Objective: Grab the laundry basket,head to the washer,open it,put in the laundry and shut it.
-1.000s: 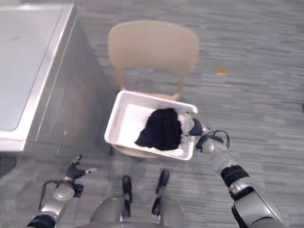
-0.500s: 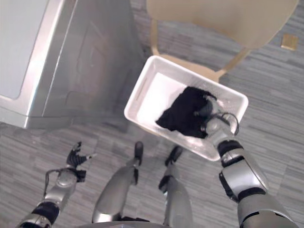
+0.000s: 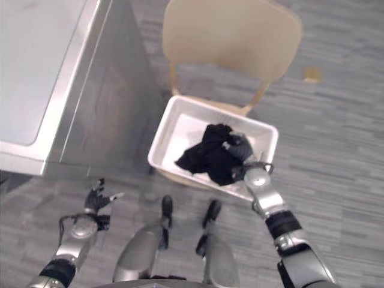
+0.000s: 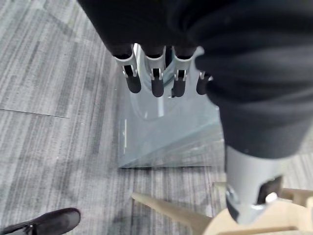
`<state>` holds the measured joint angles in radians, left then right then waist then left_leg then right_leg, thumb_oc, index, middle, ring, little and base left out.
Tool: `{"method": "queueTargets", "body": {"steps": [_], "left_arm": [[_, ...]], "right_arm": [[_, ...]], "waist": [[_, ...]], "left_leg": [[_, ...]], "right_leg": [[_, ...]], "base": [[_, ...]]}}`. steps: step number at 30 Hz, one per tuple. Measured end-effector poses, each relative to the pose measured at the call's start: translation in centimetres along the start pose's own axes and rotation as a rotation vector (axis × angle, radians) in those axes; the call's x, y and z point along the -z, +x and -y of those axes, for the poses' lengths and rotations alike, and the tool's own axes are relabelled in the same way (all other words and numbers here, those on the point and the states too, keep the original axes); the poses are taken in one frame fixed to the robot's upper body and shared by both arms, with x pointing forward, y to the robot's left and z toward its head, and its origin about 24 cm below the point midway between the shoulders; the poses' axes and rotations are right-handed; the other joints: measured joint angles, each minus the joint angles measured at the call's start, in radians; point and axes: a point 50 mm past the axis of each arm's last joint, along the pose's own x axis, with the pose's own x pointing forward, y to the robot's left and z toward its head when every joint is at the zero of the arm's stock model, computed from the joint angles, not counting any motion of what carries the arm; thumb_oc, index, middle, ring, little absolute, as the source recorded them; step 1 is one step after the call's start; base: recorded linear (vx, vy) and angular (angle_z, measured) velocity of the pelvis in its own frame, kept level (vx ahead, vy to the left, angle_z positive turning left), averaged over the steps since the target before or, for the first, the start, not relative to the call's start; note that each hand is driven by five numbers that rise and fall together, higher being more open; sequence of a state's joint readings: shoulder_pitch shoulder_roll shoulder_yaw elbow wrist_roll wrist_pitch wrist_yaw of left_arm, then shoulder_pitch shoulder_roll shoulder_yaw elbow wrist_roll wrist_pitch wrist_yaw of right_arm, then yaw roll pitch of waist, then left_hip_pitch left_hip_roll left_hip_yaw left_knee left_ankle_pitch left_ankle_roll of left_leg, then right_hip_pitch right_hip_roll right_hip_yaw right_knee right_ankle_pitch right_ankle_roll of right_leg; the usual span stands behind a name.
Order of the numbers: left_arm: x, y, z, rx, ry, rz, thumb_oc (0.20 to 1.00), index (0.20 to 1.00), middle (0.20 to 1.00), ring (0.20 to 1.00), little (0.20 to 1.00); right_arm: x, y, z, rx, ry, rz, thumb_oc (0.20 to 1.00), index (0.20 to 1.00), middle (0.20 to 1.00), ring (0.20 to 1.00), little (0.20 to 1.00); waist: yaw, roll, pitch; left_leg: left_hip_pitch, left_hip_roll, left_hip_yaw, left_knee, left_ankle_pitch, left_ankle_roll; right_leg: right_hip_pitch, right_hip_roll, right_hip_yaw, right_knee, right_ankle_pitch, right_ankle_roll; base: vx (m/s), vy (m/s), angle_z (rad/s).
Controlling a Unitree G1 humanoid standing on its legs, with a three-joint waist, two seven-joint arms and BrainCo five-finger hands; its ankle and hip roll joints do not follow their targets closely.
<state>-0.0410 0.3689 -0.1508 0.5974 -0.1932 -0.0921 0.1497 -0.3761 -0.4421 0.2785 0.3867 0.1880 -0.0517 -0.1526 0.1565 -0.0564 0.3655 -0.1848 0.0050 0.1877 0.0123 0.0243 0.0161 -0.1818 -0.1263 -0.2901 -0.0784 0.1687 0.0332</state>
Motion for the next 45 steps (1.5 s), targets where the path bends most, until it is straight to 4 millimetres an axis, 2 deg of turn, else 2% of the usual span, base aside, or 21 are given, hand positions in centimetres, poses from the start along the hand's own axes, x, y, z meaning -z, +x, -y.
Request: {"method": "queueTargets", "body": {"steps": [7,9,11,13,15,18,20,21,23,24,26,29,33,34,35,36,37,39,43,44,45], "left_arm": [[3.2,-1.8,-0.1,0.011,-0.021,-0.120,1.000,1.000,1.000,1.000,1.000],[3.1,-1.7,0.1,0.013,-0.022,-0.123,1.000,1.000,1.000,1.000,1.000],[2.5,-1.4,0.2,0.018,-0.025,-0.107,1.000,1.000,1.000,1.000,1.000],[1.6,-1.3,0.2,0.022,-0.025,-0.063,1.000,1.000,1.000,1.000,1.000],[0.6,-1.3,0.2,0.027,-0.023,-0.024,1.000,1.000,1.000,1.000,1.000],[-0.7,-1.6,0.2,0.041,-0.003,0.044,1.000,1.000,1.000,1.000,1.000],[-0.7,-1.6,1.0,0.061,-0.013,0.044,1.000,1.000,1.000,1.000,1.000],[-0.2,-1.9,1.3,0.071,-0.012,0.028,1.000,1.000,1.000,1.000,1.000],[-1.7,-1.9,2.2,0.108,-0.012,0.087,1.000,1.000,1.000,1.000,1.000],[-2.7,-1.9,3.0,0.147,0.002,0.131,1.000,1.000,1.000,1.000,1.000],[-3.3,-2.0,3.2,0.174,0.032,0.156,1.000,1.000,1.000,1.000,1.000],[-6.0,-1.6,4.4,0.212,0.079,0.266,1.000,1.000,1.000,1.000,1.000],[-10.8,-1.2,7.2,0.296,0.123,0.436,1.000,1.000,1.000,1.000,1.000],[-13.0,-1.3,9.0,0.352,0.182,0.522,1.000,1.000,1.000,1.000,1.000],[-14.6,-1.6,10.2,0.380,0.178,0.585,1.000,1.000,1.000,1.000,1.000],[-15.4,-2.0,11.2,0.395,0.167,0.622,1.000,1.000,1.000,1.000,1.000],[-16.1,-2.2,11.9,0.412,0.173,0.654,1.000,1.000,1.000,1.000,1.000],[-16.3,-2.8,13.2,0.449,0.212,0.677,1.000,1.000,1.000,1.000,1.000],[-17.3,-3.3,13.7,0.458,0.215,0.731,1.000,1.000,1.000,1.000,1.000],[-17.3,-3.3,13.7,0.455,0.217,0.735,0.740,0.740,0.740,0.740,0.740],[-17.4,-3.2,13.6,0.450,0.227,0.739,0.200,0.200,0.200,0.200,0.200]], "right_arm": [[-2.0,-2.5,-2.3,-0.122,0.225,0.121,0.200,0.200,0.200,0.200,0.200],[-2.1,-3.1,-3.1,-0.162,0.282,0.128,0.200,0.200,0.200,0.200,0.200],[-2.0,-3.6,-3.3,-0.173,0.326,0.129,0.200,0.200,0.200,0.200,0.200],[-2.0,-3.7,-3.3,-0.181,0.331,0.132,0.200,0.200,0.200,0.200,0.200],[-2.7,-3.9,-3.2,-0.173,0.340,0.170,0.200,0.200,0.200,0.200,0.200],[-3.7,-3.3,-3.3,-0.171,0.347,0.207,0.200,0.200,0.200,0.200,0.200],[-3.4,-3.1,-3.6,-0.169,0.344,0.187,0.200,0.200,0.200,0.200,0.200],[-3.1,-3.3,-3.6,-0.169,0.343,0.178,0.200,0.200,0.200,0.200,0.200],[-2.3,-3.5,-2.7,-0.130,0.331,0.154,0.200,0.200,0.200,0.200,0.200],[-1.9,-3.4,-2.5,-0.127,0.309,0.129,0.200,0.200,0.200,0.200,0.200],[-2.0,-3.5,-3.1,-0.141,0.319,0.127,0.200,0.200,0.200,0.200,0.200],[-1.9,-3.6,-3.3,-0.157,0.305,0.122,0.200,0.200,0.200,0.200,0.200],[-2.5,-3.5,-3.5,-0.155,0.315,0.145,0.200,0.200,0.200,0.200,0.200],[-2.5,-3.8,-3.2,-0.143,0.337,0.143,0.200,0.200,0.200,0.200,0.200],[-2.6,-3.9,-3.2,-0.141,0.349,0.146,0.200,0.200,0.200,0.200,0.200],[-2.7,-3.8,-3.2,-0.140,0.357,0.150,0.200,0.200,0.200,0.200,0.200],[-2.8,-3.7,-3.7,-0.141,0.389,0.148,0.200,0.200,0.200,0.200,0.200],[-3.8,-3.6,-6.6,-0.197,0.479,0.149,0.200,0.200,0.200,0.200,0.200],[-6.0,-2.9,-9.3,-0.285,0.541,0.190,0.200,0.200,0.200,0.200,0.200],[-6.3,-2.9,-9.6,-0.292,0.550,0.196,0.200,0.200,0.200,0.200,0.200],[-6.5,-2.6,-9.9,-0.305,0.558,0.193,0.200,0.200,0.200,0.200,0.200]], "waist": [[-0.023,-0.010,-0.061],[-0.049,0.000,-0.071],[-0.075,0.010,-0.070],[-0.066,0.016,-0.081],[-0.068,0.015,-0.093],[-0.021,0.013,-0.116],[-0.008,0.062,-0.131],[-0.001,0.080,-0.139],[-0.028,0.087,-0.142],[-0.002,0.081,-0.143],[-0.001,0.052,-0.138],[-0.068,0.021,-0.141],[-0.120,-0.003,-0.146],[-0.184,0.007,-0.152],[-0.199,0.022,-0.161],[-0.200,0.051,-0.175],[-0.198,0.056,-0.183],[-0.197,0.028,-0.199],[-0.175,0.008,-0.210],[-0.174,0.001,-0.214],[-0.174,-0.005,-0.218]], "left_leg": [[0.124,0.003,0.020,-0.040,0.006,-0.003],[0.134,0.006,-0.005,-0.041,0.003,-0.003],[0.134,0.015,-0.047,-0.022,0.018,0.013],[0.122,0.032,-0.085,-0.001,0.029,0.014],[0.081,0.029,-0.155,0.036,0.041,0.009],[0.015,0.016,-0.212,0.045,0.082,-0.031],[-0.017,0.056,-0.231,0.038,0.091,-0.061],[-0.034,0.066,-0.239,0.041,0.139,-0.069],[-0.075,0.069,-0.255,-0.003,0.256,-0.142],[-0.069,0.097,-0.199,-0.019,0.179,-0.168],[-0.076,0.088,-0.119,0.053,0.056,-0.089],[-0.028,0.060,-0.118,0.146,0.004,-0.088],[0.077,0.112,-0.058,0.139,-0.063,-0.093],[0.097,0.147,0.026,0.090,-0.059,-0.096],[0.116,0.167,0.055,0.037,-0.038,-0.075],[0.142,0.189,0.077,-0.014,0.002,-0.054],[0.163,0.188,0.071,-0.051,0.038,-0.110],[0.168,0.124,0.072,-0.067,0.043,-0.087],[0.168,0.079,0.080,-0.066,0.037,-0.062],[0.168,0.073,0.078,-0.066,0.037,-0.060],[0.170,0.070,0.080,-0.066,0.037,-0.058]], "right_leg": [[0.091,0.006,0.022,0.007,-0.005,0.008],[0.098,0.003,0.031,0.067,-0.032,0.038],[0.082,-0.001,0.126,0.181,-0.083,0.069],[0.040,0.004,0.193,0.381,-0.198,0.071],[0.030,0.059,0.280,0.576,-0.311,0.076],[0.123,0.102,0.323,0.370,-0.393,0.001],[0.144,0.148,0.294,0.268,-0.350,-0.021],[0.138,0.179,0.276,0.282,-0.340,-0.027],[0.123,0.200,0.224,0.285,-0.334,-0.049],[0.093,0.195,0.199,0.297,-0.333,-0.124],[0.069,0.166,0.178,0.303,-0.323,-0.139],[0.080,0.096,0.099,0.281,-0.277,-0.109],[0.077,0.035,0.021,0.273,-0.255,-0.085],[0.103,0.016,-0.053,0.243,-0.240,-0.060],[0.103,0.019,-0.072,0.235,-0.233,-0.047],[0.102,0.036,-0.084,0.222,-0.223,-0.030],[0.096,0.037,-0.083,0.222,-0.218,-0.018],[0.100,-0.011,-0.063,0.201,-0.193,0.013],[0.103,-0.053,-0.026,0.166,-0.164,0.059],[0.108,-0.054,-0.020,0.155,-0.158,0.067],[0.113,-0.054,-0.011,0.147,-0.151,0.069]], "base": [[-0.01,0.068,-0.11],[-0.16,-0.042,0.41],[-0.17,-0.065,0.77],[-0.24,-0.185,0.71],[-0.21,-0.169,0.91],[-0.25,-0.179,0.63],[-0.43,-0.134,0.42],[-0.49,-0.136,0.77],[-0.24,0.004,1.16],[-0.27,0.008,0.72],[-0.27,0.005,0.35],[-0.18,0.034,0.87],[-0.08,0.154,0.80],[0.00,0.126,1.39],[0.01,0.203,1.28],[0.00,0.188,0.45],[0.00,0.188,0.10],[-0.03,0.172,0.09],[-0.04,0.136,0.03],[-0.04,0.125,0.03],[-0.03,0.058,-0.05]]}}
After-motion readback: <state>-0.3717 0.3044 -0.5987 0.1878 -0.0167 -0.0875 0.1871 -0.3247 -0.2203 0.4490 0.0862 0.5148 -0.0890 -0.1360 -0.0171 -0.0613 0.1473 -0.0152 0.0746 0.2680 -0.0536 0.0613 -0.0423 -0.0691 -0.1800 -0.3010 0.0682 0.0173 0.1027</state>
